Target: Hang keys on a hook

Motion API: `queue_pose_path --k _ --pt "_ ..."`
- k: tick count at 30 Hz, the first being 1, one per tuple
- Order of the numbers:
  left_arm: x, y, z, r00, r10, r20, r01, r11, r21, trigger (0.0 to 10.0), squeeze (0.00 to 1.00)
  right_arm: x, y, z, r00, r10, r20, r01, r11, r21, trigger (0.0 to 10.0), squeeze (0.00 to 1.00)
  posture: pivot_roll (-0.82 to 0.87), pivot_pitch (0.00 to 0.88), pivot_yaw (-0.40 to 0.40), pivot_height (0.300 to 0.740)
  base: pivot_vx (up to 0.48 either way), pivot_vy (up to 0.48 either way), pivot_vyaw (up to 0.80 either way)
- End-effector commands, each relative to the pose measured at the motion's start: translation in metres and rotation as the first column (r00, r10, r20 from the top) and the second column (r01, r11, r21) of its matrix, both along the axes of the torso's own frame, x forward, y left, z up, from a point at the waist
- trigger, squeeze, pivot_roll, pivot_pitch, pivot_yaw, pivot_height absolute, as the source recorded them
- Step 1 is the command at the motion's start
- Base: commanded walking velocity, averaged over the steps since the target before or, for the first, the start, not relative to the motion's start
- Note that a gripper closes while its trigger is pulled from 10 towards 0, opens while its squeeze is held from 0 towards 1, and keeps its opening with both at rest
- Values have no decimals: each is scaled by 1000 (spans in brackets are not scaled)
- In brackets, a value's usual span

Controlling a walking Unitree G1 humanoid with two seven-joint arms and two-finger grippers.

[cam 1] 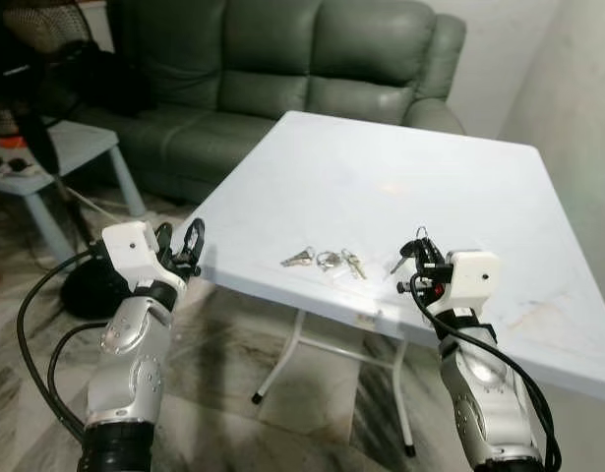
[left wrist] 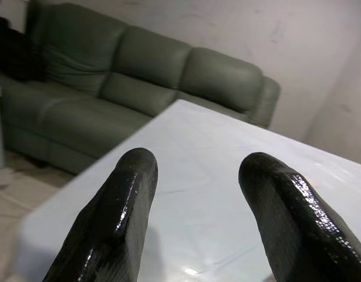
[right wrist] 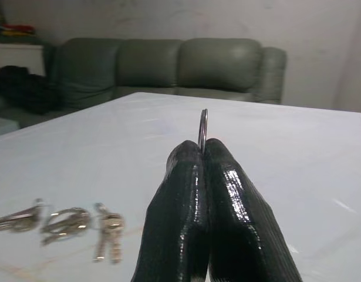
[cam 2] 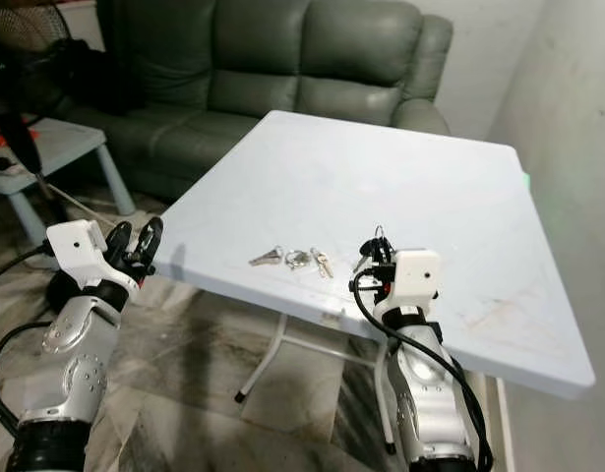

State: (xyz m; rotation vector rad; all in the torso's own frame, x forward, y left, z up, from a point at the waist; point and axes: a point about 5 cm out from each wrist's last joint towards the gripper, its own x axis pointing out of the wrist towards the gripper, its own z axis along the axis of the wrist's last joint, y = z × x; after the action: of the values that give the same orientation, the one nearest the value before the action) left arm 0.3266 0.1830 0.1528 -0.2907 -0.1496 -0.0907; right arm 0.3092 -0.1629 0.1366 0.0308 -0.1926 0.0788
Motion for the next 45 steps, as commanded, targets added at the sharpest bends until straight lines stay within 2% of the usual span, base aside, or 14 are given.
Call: queue_pose_path --k 1,7,15,21,30,45 --pt "2 -1 2 1000 3 8 -3 1000 1 10000 0 4 -2 6 1000 -8 8 8 1000 6 10000 0 181 0 -1 740 0 0 -663" --pt "2 -1 0 1000 -1 5 1 1000 -9 10000 0 4 0 7 1000 -9 12 9 1000 -1 10000 0 178 0 -1 740 0 0 -664" --pt "1 -2 -5 999 21 -28 -22 1000 -4 10000 0 1 5 4 1000 -3 -3 3 1000 5 10000 0 182 0 3 740 0 372 -669" --pt "2 -2 -11 995 31 -91 -33 999 -21 10000 0 0 6 2 1000 3 -9 -3 1000 -1 10000 0 184 0 5 740 0 0 -669" --pt "4 -1 -9 995 20 -94 -23 999 -35 10000 0 -1 9 1 1000 3 -15 -3 1000 -3 10000 0 182 0 9 740 0 0 -669" --pt "3 -4 -9 997 -2 -79 2 1000 2 10000 0 -1 9 0 1000 8 -22 -8 1000 -13 10000 0 181 0 5 740 0 0 -668"
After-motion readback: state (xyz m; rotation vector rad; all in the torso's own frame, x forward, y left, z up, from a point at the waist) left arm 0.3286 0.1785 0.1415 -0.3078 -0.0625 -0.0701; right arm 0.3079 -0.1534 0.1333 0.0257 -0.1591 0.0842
